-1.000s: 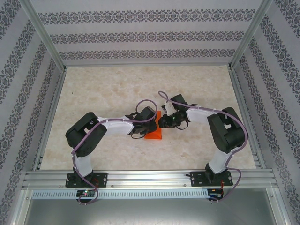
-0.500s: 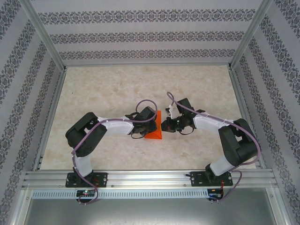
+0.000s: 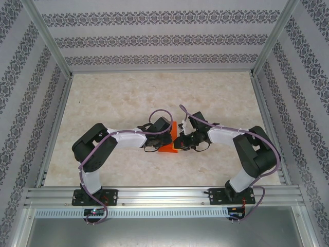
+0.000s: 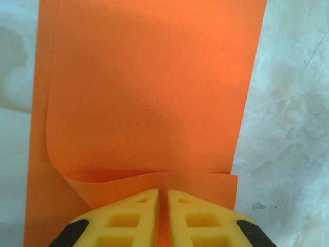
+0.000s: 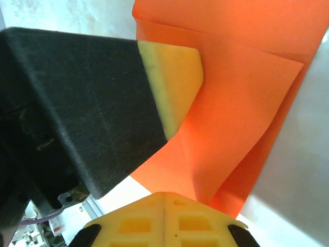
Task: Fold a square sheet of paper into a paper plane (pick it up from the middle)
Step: Fold the triangle a second time at the center of the table.
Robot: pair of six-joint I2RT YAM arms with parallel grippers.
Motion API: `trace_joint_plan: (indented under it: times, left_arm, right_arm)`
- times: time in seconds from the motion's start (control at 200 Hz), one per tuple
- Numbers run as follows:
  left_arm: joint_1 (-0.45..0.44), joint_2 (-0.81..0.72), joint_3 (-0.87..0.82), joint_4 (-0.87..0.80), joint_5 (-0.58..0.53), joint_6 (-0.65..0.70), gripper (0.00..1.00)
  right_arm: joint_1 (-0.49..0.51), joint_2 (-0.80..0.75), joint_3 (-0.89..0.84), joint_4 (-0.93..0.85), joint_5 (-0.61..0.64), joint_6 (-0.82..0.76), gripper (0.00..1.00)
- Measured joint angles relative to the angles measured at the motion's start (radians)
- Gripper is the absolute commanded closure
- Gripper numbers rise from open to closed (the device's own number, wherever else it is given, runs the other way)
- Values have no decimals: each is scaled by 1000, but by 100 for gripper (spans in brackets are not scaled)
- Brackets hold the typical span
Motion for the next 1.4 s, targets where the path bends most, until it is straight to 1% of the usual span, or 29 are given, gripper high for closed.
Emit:
trace_joint_plan:
  times: [0.295, 0.57, 0.904, 1.034, 1.234, 1.399]
  left_arm:
    - [0, 1, 0, 0, 0, 0, 85]
    - [0, 1, 0, 0, 0, 0, 85]
    - [0, 1, 0, 0, 0, 0, 85]
    - [0, 2, 0, 0, 0, 0, 85]
    - [0, 2, 0, 0, 1, 0, 85]
    - [0, 2, 0, 0, 1, 0, 85]
  right_arm:
    - [0, 44, 34, 8, -2, 10, 96]
    - [0, 103, 32, 8, 1, 6, 96]
    - [-3, 111, 12, 8, 9, -25, 94]
    - [-3, 90, 12, -18, 21, -35, 92]
    - [-1, 0, 14, -66, 24, -45, 91]
    - [23, -8, 17, -71, 33, -42, 91]
